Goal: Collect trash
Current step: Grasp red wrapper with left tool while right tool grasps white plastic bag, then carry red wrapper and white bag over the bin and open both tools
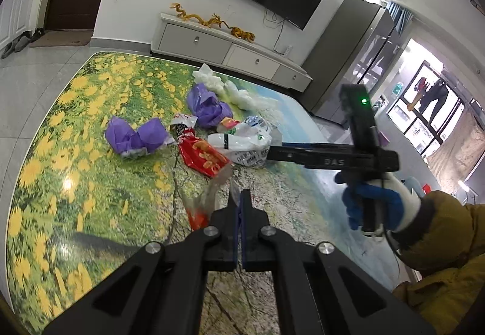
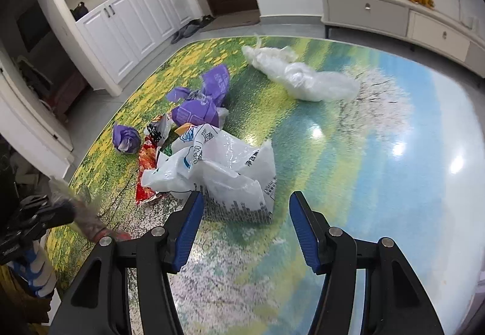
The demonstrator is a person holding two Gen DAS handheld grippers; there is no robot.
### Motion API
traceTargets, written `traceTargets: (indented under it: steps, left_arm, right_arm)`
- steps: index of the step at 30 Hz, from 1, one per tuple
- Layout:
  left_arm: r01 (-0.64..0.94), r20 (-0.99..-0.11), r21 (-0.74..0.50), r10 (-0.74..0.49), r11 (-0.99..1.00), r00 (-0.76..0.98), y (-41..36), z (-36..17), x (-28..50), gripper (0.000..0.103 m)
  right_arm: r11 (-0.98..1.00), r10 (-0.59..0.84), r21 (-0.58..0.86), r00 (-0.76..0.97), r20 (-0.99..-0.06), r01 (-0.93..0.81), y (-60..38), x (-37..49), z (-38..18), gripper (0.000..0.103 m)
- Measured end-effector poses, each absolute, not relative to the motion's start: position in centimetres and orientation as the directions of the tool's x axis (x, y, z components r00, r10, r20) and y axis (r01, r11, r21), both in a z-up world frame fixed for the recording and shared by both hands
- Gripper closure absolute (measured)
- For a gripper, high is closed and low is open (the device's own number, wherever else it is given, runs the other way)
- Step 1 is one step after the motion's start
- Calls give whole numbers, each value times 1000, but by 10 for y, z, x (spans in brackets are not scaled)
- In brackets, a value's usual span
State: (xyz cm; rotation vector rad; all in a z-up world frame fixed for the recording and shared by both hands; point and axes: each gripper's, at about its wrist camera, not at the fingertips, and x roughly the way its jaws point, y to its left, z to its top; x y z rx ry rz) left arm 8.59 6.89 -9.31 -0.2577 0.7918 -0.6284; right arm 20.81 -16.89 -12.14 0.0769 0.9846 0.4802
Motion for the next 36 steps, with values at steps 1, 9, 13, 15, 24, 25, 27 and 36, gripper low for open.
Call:
traceTargets:
  steps: [1, 9, 13, 15, 24, 25, 27, 36]
  left_arm:
    - [421, -581, -443, -611, 791, 537, 69, -92, 84, 103]
    - [414, -567, -437, -601, 799, 563, 66, -75, 69, 103]
    - [424, -551, -427, -602, 799, 578, 61, -57, 59, 103]
    - [433, -538, -429, -609, 793, 582, 57, -47, 54, 103]
    - [505, -521, -401, -643, 765, 561, 4, -3, 50, 103]
    - [515, -525, -398, -648, 760, 552, -6, 0, 51, 103]
    - [535, -532, -392, -659, 749, 532, -27, 6, 52, 103]
    - [687, -594, -342, -714, 641, 370, -181, 17, 74, 103]
  right_arm:
    - [888, 433, 280, 462, -774, -364, -169, 209, -121, 45]
    - [854, 494, 308, 471, -731, -419, -175, 188, -112, 75]
    - [861, 492, 307, 510, -705, -405, -196, 164, -96, 79]
    - [877, 467, 283, 547, -695, -389, -212, 149, -87, 79]
    - [920, 392, 231, 695, -603, -318, -288, 69, -51, 80]
    - [924, 382, 227, 709, -592, -309, -296, 60, -49, 80]
    - [939, 344, 212, 744, -573, -271, -319, 41, -46, 80]
    - [963, 87, 252, 780, -620, 93, -449, -9, -82, 79]
